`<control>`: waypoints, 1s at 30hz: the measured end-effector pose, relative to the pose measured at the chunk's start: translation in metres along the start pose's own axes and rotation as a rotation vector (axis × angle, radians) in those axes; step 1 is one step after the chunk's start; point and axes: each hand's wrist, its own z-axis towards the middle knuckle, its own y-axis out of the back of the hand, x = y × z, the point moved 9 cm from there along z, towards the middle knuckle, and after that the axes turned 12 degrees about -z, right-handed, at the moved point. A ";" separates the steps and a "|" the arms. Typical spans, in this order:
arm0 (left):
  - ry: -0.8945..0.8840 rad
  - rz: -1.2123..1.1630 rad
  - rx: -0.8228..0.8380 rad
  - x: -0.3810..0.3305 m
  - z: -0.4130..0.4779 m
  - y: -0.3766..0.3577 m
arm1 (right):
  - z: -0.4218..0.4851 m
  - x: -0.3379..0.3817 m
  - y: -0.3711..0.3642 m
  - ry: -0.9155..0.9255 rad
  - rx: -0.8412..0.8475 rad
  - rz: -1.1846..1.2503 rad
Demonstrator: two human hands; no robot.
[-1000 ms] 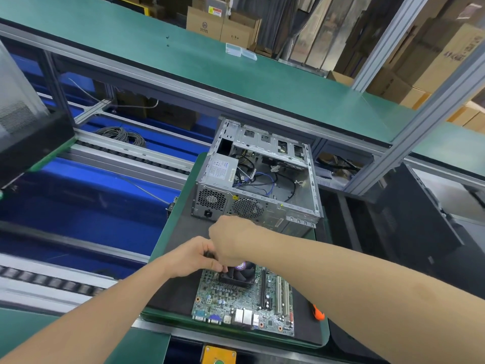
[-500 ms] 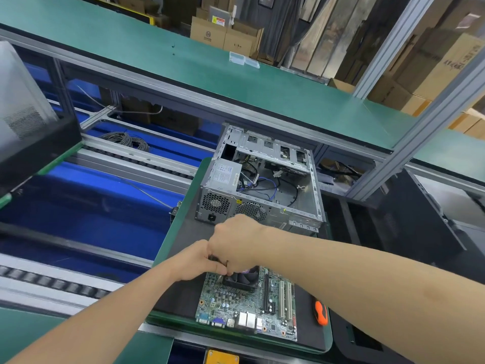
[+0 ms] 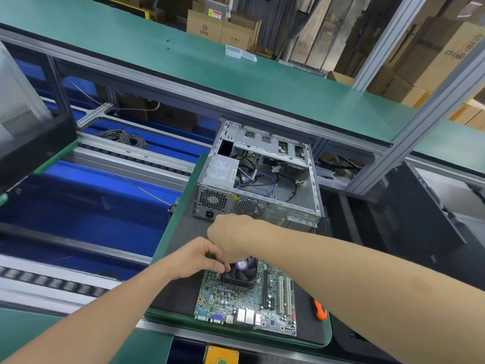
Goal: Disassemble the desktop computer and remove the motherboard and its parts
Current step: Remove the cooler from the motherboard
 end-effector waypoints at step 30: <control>-0.239 0.518 -0.467 -0.026 -0.006 0.021 | -0.020 -0.076 -0.025 -0.297 -0.210 0.256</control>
